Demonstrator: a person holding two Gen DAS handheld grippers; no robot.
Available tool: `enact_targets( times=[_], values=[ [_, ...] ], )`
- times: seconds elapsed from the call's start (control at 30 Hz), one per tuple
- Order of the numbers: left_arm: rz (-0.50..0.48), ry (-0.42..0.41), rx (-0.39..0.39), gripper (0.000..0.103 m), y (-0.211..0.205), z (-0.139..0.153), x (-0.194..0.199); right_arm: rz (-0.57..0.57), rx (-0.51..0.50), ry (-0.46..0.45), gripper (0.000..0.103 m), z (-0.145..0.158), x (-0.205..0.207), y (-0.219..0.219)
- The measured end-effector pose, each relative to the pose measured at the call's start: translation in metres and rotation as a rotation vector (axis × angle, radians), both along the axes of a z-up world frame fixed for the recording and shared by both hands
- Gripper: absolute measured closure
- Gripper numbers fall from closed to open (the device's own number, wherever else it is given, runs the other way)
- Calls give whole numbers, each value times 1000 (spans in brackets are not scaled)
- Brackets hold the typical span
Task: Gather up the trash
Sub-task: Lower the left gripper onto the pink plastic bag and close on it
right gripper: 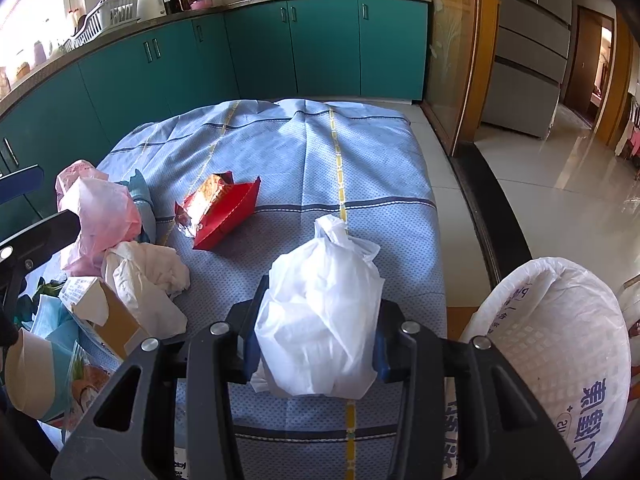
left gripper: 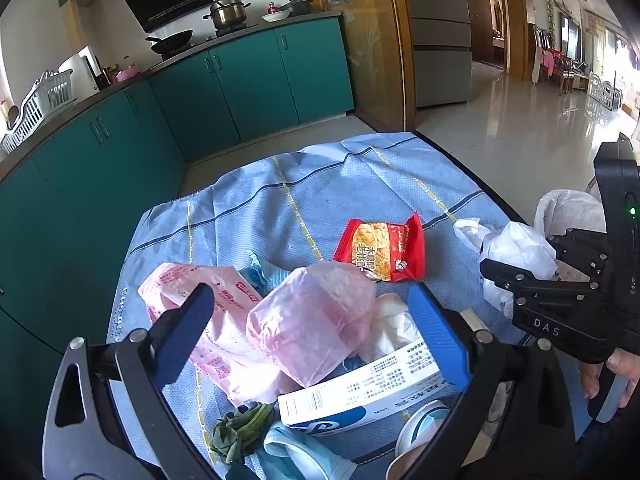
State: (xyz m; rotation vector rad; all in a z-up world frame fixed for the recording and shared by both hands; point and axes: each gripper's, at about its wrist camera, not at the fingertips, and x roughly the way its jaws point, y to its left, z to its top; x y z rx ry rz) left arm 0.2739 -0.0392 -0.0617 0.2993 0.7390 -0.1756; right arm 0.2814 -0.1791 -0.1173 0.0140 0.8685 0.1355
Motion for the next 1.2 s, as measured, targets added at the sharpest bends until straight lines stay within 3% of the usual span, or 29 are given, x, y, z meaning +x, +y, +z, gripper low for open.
enact_targets(
  times=[0.37, 0.5, 0.6, 0.63, 0.73, 1.2],
  values=[
    [-22, 53, 12, 15, 0, -14, 4, 14, -5, -4, 60, -1, -1, 5],
    [-27, 106, -6, 41, 1, -23, 8, 18, -6, -5, 60, -1, -2, 5],
    [-25, 93, 14, 52, 1, -24, 7, 22, -3, -8, 60, 0, -3, 5],
    [-29, 95, 0, 60, 2, -24, 7, 23, -3, -11, 60, 1, -4, 6],
    [-26, 90, -17, 70, 2, -21, 5, 23, -8, -21, 60, 3, -5, 6],
    [-40, 69, -48, 87, 5, -14, 0, 33, -18, -49, 60, 9, -9, 11]
  ],
)
